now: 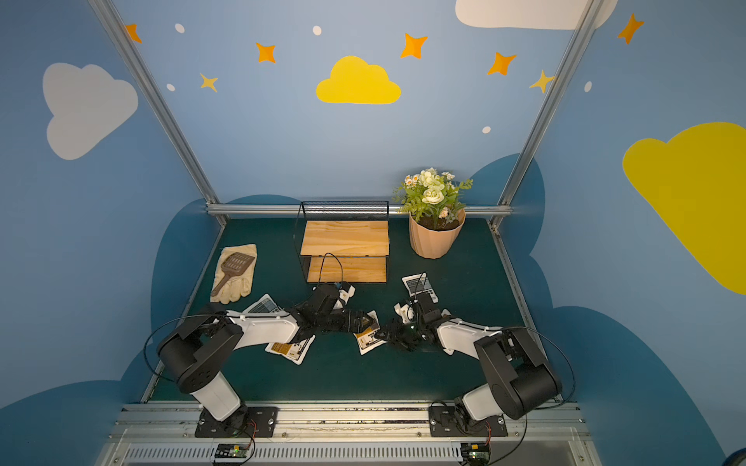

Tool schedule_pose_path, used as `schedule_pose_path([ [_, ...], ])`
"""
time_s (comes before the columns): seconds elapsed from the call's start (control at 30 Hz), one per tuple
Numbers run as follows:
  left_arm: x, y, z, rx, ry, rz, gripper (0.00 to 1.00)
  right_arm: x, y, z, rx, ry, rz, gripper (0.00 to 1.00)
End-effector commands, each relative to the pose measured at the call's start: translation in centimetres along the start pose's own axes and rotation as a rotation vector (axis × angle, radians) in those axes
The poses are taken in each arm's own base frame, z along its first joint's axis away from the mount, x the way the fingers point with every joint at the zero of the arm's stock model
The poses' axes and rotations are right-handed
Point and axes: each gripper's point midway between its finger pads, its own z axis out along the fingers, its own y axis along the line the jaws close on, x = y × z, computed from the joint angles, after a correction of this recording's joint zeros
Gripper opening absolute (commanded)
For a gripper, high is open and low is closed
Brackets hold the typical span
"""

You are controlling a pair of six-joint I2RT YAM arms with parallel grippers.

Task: Place the bagged coffee beans on the shelf by color
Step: Pick up the bagged coffee beans at the center of the board.

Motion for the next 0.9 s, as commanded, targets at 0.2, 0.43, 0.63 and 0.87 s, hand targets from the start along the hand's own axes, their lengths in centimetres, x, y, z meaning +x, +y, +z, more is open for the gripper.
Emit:
schedule_pose_path([
  [0.2, 1.4, 1.1, -0.1, -0.019, 0.027, -0.027, 1.00, -0.4, -0.6, 0.3, 0.016, 0.012, 0.010, 0.15],
  [0.43, 0.3, 0.8, -1.6, -0.038, -0.021, -0.021, 1.00, -0.4, -0.1, -0.4, 0.000, 0.011, 0.004, 0.00],
  [0.63, -1.3, 0.6, -3.8, -0.062, -0.079, -0.023, 1.00, -0.2, 0.8, -1.4, -0.012, 0.005, -0.013, 0.00],
  [0.87, -3.5, 1.0, -7.9, -0.115, -0.182, -0.033, 1.00, 0.0, 2.8, -3.2, -0.036, -0.020, -0.046, 0.00],
])
